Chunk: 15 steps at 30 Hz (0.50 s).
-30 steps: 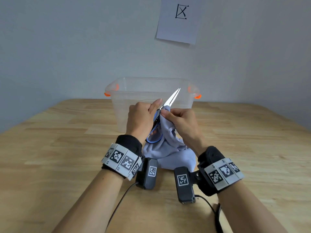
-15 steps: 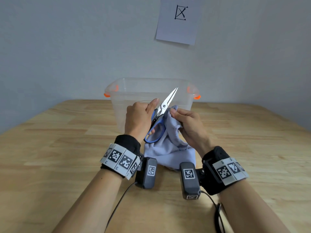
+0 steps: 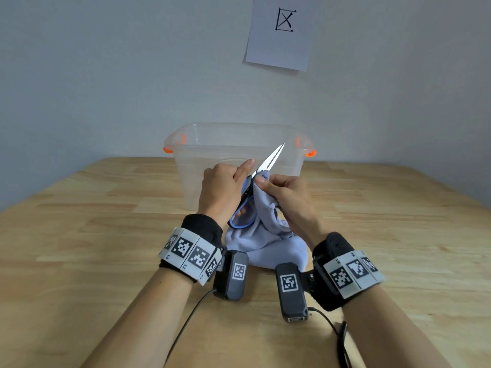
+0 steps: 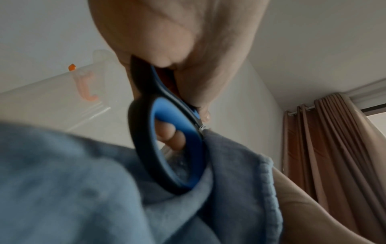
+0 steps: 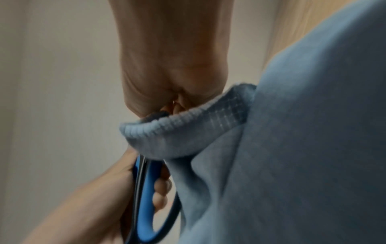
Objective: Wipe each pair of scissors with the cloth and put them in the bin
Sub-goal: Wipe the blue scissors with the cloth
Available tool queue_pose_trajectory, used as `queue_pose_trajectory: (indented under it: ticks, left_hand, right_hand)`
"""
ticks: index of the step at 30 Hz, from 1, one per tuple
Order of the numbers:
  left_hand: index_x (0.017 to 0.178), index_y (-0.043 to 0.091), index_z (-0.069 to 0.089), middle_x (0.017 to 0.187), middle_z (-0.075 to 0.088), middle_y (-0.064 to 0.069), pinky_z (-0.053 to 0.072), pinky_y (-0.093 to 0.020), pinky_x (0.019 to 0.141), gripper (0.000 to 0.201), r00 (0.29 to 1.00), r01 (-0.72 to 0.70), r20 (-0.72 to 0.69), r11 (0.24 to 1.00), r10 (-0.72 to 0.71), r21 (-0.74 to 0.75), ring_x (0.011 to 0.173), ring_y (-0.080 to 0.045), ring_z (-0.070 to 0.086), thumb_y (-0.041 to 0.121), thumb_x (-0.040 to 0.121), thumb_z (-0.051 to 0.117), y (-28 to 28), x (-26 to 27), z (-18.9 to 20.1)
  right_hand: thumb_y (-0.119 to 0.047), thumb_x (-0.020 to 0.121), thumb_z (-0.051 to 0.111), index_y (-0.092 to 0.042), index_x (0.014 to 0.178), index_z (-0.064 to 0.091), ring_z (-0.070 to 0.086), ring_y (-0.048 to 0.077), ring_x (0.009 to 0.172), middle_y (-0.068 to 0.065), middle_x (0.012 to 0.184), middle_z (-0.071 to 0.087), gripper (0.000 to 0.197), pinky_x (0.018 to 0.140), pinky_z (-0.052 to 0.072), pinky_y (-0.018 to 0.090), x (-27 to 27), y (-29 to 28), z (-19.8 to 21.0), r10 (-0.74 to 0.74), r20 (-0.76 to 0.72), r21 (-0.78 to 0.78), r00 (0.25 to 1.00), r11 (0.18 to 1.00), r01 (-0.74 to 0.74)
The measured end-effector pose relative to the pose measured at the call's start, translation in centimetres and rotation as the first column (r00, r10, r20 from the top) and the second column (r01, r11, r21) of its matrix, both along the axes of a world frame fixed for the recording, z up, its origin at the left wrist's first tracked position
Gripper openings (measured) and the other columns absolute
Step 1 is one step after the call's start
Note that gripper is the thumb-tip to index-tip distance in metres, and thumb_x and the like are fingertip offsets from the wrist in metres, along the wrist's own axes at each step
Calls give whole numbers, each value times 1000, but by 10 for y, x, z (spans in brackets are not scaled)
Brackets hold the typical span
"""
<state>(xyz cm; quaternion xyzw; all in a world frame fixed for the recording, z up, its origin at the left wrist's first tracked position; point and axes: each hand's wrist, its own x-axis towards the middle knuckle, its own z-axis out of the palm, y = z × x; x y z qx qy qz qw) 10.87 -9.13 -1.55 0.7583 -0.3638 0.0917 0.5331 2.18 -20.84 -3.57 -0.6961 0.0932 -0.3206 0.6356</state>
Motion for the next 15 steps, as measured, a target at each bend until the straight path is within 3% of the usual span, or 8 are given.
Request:
queue_pose_trajectory:
  ticks: [3, 7, 11, 15]
  left_hand:
    - [46, 11, 31, 35, 26, 7, 27, -14, 39, 67, 999, 18, -28, 1000, -18, -9, 31, -13, 30, 44, 99, 57, 0, -5, 2]
    - [46, 9, 33, 34, 28, 6, 27, -15, 40, 67, 1000, 21, 8, 1000, -21, -1, 32, -15, 32, 39, 101, 55, -2, -6, 1]
    - [49, 6, 35, 42, 36, -9, 31, -19, 37, 64, 998, 43, 51, 999, -43, -6, 28, -15, 41, 36, 103, 52, -3, -6, 0]
    - [51, 4, 39, 46, 48, -25, 37, -23, 35, 63, 999, 30, 17, 999, -30, -17, 32, -27, 55, 37, 103, 50, -1, -6, 1]
  right_hand:
    - [-28, 92, 70, 18, 71, 57, 44, 19, 59, 11, 60, 50, 52, 57, 37, 34, 5, 3, -4, -126, 58, -68, 990, 989, 130]
    - [-29, 89, 73, 13, 65, 57, 40, 17, 56, 9, 55, 46, 51, 53, 34, 31, 9, 6, -3, -263, 84, -77, 961, 960, 270]
    - [-24, 89, 74, 11, 60, 54, 38, 15, 53, 6, 53, 43, 49, 51, 32, 27, 11, 5, -3, -322, 109, -12, 941, 946, 325]
    - [-24, 91, 72, 0, 54, 58, 43, 17, 56, 5, 51, 47, 46, 54, 36, 32, 14, 7, -9, -290, 162, 55, 943, 957, 285]
